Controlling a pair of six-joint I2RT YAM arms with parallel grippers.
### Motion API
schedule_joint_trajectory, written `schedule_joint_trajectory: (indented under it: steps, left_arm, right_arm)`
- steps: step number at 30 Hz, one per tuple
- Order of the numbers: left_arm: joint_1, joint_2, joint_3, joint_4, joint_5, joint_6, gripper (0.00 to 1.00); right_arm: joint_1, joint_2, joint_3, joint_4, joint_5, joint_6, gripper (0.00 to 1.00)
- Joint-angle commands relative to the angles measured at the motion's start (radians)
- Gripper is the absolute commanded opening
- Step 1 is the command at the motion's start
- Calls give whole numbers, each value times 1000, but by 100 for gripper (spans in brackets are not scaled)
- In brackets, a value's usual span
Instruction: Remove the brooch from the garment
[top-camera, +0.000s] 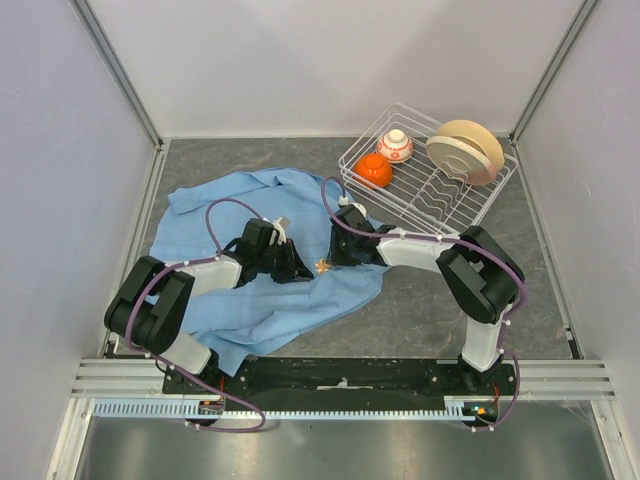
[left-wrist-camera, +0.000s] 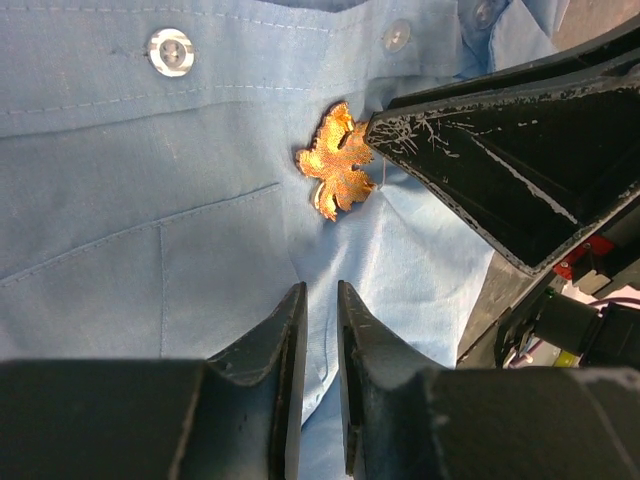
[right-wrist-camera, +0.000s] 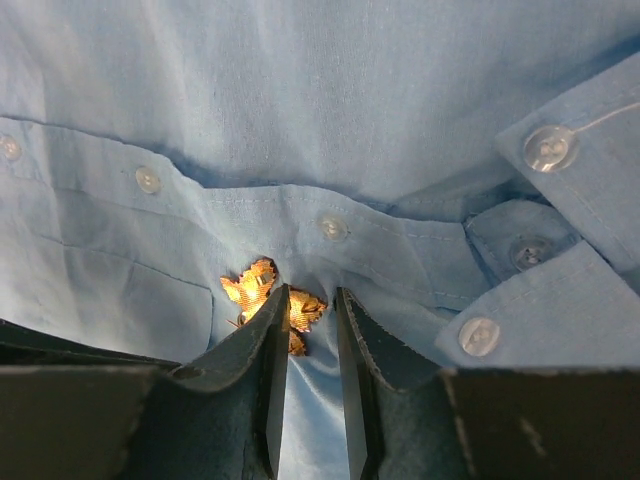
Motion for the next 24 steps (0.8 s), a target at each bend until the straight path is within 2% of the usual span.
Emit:
schedule_joint_trajectory:
  steps: [1,5,6,13,19,24]
  left_arm:
    - [-5,-6,-3,21,-15,14,24]
    - [-5,-14,6,24,-7,0,24]
    - [-5,-15,9,24,-3,-4,24]
    - [-3,-69,39,18,8,-69,27]
    - [1,-107,41,4,-12,-95,27]
    - [18,-137,29,19,-4,-118,28]
  right_arm:
    - [24,9,37,-18,77,89,32]
    - [68,18,60,-58,188,86,31]
    - [73,30,65,-64,216,89,28]
    - [78,52,27,-23,249,104,17]
    - [78,-25,-103,207,233,52,9]
    - [78,-112,-269,501,197,-35,0]
